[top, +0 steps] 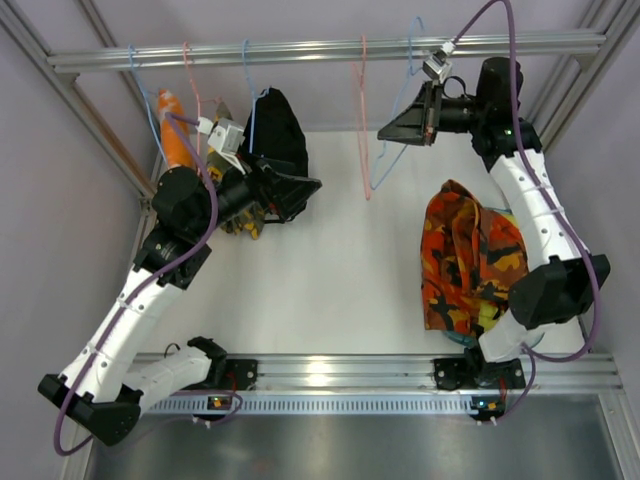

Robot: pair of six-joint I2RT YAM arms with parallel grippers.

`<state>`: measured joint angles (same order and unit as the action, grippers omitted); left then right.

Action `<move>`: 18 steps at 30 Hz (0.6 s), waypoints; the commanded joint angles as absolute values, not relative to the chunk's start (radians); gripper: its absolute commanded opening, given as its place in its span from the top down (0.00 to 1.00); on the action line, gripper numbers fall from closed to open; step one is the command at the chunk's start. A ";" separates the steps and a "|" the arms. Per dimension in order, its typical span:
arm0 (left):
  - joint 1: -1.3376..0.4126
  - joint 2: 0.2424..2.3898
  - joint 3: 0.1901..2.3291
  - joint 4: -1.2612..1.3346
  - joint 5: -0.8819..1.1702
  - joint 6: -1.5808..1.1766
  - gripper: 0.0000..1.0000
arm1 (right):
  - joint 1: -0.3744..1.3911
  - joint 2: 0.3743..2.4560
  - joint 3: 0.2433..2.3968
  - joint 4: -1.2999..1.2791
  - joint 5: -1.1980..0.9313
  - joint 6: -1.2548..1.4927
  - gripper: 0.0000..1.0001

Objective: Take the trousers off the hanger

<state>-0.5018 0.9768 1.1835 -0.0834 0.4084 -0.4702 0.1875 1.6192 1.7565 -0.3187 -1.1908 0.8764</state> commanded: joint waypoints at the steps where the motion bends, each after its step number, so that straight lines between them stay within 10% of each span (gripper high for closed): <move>1: -0.497 0.980 1.187 -0.026 0.426 -0.463 0.02 | 0.201 1.643 1.825 -0.238 -1.170 0.891 1.00; 18: -0.499 0.976 1.180 -0.025 0.422 -0.462 0.02 | 0.268 1.736 1.830 -0.127 -1.244 0.976 1.00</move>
